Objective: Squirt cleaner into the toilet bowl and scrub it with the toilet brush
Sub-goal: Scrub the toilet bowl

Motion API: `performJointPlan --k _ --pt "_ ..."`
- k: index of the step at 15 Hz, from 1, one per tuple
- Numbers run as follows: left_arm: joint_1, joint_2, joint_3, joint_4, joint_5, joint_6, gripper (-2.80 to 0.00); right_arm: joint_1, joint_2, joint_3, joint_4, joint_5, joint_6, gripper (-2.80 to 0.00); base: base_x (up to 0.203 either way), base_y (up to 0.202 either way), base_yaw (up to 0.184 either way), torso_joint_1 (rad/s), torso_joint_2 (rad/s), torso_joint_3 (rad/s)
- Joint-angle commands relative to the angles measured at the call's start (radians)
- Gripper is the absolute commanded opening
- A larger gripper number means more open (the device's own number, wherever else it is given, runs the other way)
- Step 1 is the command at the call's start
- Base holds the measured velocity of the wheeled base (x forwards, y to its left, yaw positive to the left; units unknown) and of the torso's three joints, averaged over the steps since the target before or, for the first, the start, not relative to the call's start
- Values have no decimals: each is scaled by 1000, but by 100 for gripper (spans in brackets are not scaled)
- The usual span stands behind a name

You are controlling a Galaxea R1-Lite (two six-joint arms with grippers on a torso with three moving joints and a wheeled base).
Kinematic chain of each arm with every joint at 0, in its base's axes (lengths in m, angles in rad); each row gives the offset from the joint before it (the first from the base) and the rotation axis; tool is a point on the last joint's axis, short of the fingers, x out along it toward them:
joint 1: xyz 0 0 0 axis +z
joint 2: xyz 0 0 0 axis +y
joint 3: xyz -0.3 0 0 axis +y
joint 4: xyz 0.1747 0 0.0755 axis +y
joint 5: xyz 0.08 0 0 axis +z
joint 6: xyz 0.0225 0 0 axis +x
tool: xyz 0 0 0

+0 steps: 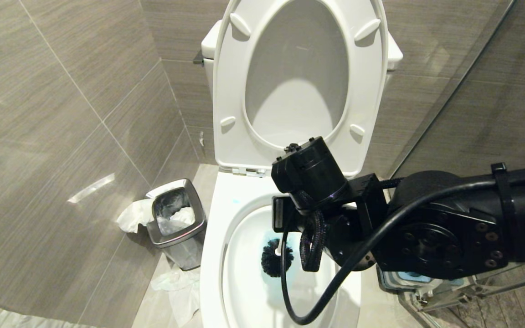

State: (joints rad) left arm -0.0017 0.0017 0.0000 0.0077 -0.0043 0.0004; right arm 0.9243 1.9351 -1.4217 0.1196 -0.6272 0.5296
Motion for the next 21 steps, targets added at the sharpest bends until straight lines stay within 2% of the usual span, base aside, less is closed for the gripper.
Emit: performJointPlan --k 1,4,7,13,17,21 --pt "0 0 3 0 -1 0 -280 -25 20 3 -1 -5 1 -280 0 0 0 0 0 0" --pt "0 0 3 0 0 0 -280 -81 61 -2 -10 -2 -3 -280 0 0 0 0 0 0" --pt "0 0 3 0 0 0 -280 -119 140 -1 -95 2 -25 -280 0 0 0 0 0 0" --pt "0 0 3 0 0 0 -280 -139 351 -68 -181 15 -36 -280 0 0 0 0 0 0" --pt "0 0 3 0 0 0 -280 -138 250 -67 -179 16 -60 -280 0 0 0 0 0 0" --pt "0 0 3 0 0 0 -280 -138 53 -69 -169 36 -157 -280 0 0 0 0 0 0"
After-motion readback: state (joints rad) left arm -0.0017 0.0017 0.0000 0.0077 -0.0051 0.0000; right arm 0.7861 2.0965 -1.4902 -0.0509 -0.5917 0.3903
